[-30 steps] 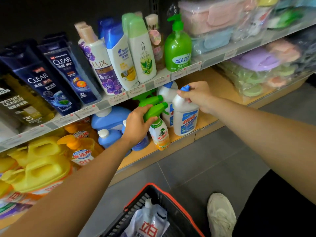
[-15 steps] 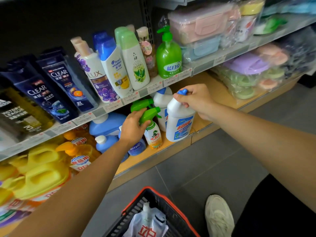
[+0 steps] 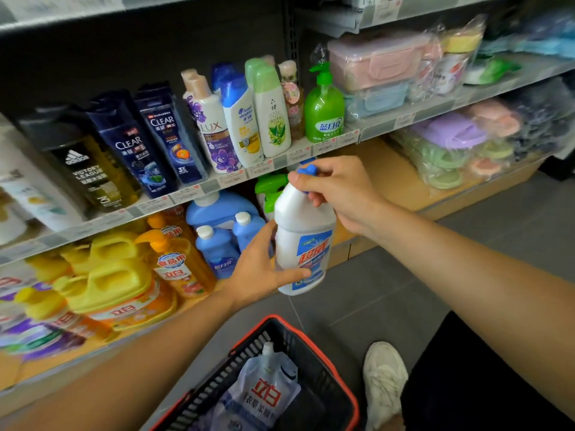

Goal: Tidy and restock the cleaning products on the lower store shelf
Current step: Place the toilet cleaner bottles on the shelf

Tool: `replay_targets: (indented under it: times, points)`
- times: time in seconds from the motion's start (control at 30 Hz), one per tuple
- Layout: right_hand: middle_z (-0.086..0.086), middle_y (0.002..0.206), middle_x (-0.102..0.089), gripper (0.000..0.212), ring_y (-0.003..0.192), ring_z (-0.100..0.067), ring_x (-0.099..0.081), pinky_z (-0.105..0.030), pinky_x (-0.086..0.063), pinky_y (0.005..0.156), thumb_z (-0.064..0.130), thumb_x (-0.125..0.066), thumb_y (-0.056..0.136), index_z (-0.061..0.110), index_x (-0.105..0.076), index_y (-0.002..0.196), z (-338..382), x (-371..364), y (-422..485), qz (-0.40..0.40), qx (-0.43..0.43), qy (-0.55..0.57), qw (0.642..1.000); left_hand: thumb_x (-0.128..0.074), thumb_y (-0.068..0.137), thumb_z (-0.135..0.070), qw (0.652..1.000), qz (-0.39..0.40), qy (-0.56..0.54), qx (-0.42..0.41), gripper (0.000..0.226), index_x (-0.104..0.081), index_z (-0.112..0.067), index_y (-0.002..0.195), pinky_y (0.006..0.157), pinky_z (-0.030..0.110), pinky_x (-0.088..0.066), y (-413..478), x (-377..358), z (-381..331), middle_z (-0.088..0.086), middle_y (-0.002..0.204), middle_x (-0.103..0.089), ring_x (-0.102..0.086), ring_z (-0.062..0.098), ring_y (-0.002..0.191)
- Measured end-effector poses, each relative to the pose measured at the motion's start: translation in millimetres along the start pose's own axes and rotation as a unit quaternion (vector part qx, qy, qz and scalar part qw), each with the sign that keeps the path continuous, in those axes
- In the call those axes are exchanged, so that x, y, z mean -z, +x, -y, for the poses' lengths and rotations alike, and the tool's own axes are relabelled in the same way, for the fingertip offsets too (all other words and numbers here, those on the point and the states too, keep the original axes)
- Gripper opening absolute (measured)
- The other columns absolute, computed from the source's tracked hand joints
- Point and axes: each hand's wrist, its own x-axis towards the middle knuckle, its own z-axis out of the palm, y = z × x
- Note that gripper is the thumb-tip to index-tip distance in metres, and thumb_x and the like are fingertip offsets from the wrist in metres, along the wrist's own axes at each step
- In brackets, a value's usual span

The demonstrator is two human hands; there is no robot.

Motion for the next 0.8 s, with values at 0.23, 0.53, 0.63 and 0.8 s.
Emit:
replay_targets:
  times: [0.23,0.53,0.63,0.8]
  points:
    - [-0.003,0.060,-0.054,0.021,0.057,-0.016,-0.048,-0.023,-0.043,0.055,0.020,-0.077,0.086,0.000,-0.071,0.084,6.3,-27.5,-26.0,0.030,0.022,0.059,0.998,-0.093,0.070,-0.030,0.998,-0.043,-0.048,0.016,0.071,-0.051,-0.024,0.127,0.086,0.042,-0.062,-44.3,27.6,0.3,-0.011,0.117,-0.072,-0.071,0.009,0.106]
    - [0.006,0.109,-0.063,0.026,0.096,-0.004,-0.058,-0.017,-0.046,0.082,0.027,-0.063,0.095,0.013,-0.065,0.116,-27.3,-40.1,-53.7,0.165,0.202,-0.240,0.935,-0.092,0.069,-0.009,0.995,0.050,-0.062,0.057,0.060,-0.062,-0.011,0.121,0.083,0.045,-0.063,-94.9,75.5,18.9,0.004,0.113,-0.076,-0.075,0.024,0.102]
    - [0.008,0.101,-0.058,0.030,0.081,0.003,-0.054,-0.010,-0.039,0.070,0.031,-0.061,0.095,0.011,-0.061,0.118,-36.8,-46.5,-57.4,0.171,0.204,-0.270,0.925,-0.090,0.071,-0.006,0.991,0.084,-0.077,0.070,0.058,-0.063,-0.009,0.122,0.081,0.044,-0.063,-102.7,78.9,27.5,0.005,0.112,-0.077,-0.075,0.026,0.101]
    - [-0.005,0.089,-0.066,0.019,0.067,-0.008,-0.058,-0.032,-0.053,0.061,0.024,-0.067,0.094,0.015,-0.066,0.111,-42.9,-52.3,-58.2,0.161,0.103,-0.186,0.964,-0.091,0.069,-0.004,0.993,0.060,-0.082,0.056,0.058,-0.066,-0.010,0.121,0.080,0.040,-0.063,-105.4,69.5,37.9,0.003,0.111,-0.077,-0.076,0.023,0.100]
